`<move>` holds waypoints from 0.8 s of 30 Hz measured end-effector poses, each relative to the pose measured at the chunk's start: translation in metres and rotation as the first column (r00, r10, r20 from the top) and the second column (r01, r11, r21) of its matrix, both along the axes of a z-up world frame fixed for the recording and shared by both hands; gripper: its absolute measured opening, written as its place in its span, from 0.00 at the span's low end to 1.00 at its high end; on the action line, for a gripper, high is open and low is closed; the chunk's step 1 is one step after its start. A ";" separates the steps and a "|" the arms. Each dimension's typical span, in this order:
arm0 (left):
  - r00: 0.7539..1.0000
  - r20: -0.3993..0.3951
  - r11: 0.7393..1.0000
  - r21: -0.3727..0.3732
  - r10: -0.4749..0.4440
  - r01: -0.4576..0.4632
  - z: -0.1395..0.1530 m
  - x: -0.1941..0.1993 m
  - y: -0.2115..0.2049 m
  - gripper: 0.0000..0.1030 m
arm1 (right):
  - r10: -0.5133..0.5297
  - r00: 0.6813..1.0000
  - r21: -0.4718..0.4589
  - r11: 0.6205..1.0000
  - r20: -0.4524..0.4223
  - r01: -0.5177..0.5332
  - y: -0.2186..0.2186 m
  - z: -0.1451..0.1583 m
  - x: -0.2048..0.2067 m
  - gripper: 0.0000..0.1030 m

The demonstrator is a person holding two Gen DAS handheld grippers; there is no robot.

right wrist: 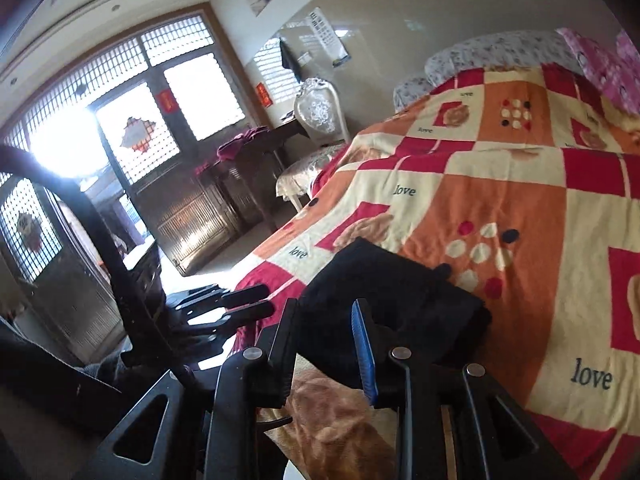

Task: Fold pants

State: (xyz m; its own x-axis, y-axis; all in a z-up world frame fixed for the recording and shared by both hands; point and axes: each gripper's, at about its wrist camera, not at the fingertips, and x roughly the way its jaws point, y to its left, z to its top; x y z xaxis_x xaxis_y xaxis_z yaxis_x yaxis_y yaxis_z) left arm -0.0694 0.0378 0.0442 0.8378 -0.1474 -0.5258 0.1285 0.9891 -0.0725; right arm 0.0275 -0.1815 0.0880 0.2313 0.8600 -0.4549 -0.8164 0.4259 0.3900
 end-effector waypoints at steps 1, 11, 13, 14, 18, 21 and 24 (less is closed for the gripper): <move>1.000 -0.014 1.000 -0.005 -0.008 0.008 -0.005 0.002 -0.002 0.24 | -0.036 0.999 -0.034 0.999 0.033 0.038 0.011 -0.007 -0.009 0.24; 0.995 -0.093 0.998 -0.046 0.046 -0.050 -0.034 0.047 -0.012 0.25 | -0.185 0.972 -0.239 0.947 0.143 0.216 0.040 -0.108 0.012 0.24; 0.995 -0.086 0.998 -0.034 0.054 -0.057 -0.036 0.053 -0.015 0.25 | -0.194 0.972 -0.233 0.947 0.130 0.220 0.040 -0.110 0.018 0.24; 0.995 -0.076 0.998 -0.017 0.057 -0.058 -0.037 0.053 -0.017 0.25 | -0.192 0.973 -0.231 0.948 0.128 0.217 0.041 -0.111 0.021 0.24; 0.996 -0.069 0.998 -0.041 0.052 -0.055 -0.030 0.046 -0.009 0.25 | -0.182 0.980 -0.215 0.957 0.084 0.197 0.033 -0.112 0.024 0.25; 0.998 -0.015 0.997 -0.056 0.053 -0.054 -0.004 0.043 0.002 0.25 | -0.169 0.986 -0.207 0.964 0.014 0.168 0.029 -0.091 0.022 0.24; 0.998 -0.010 0.995 -0.082 0.056 -0.056 0.018 0.069 0.014 0.25 | -0.221 0.972 -0.149 0.961 0.084 0.232 0.020 -0.055 0.027 0.25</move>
State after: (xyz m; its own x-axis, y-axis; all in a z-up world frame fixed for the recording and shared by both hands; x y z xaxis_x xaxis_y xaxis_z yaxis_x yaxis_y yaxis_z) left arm -0.0008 0.0518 0.0623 0.8419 -0.1434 -0.5203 0.0723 0.9853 -0.1546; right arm 0.0542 -0.1611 0.0326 0.4457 0.7009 -0.5569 -0.7131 0.6540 0.2524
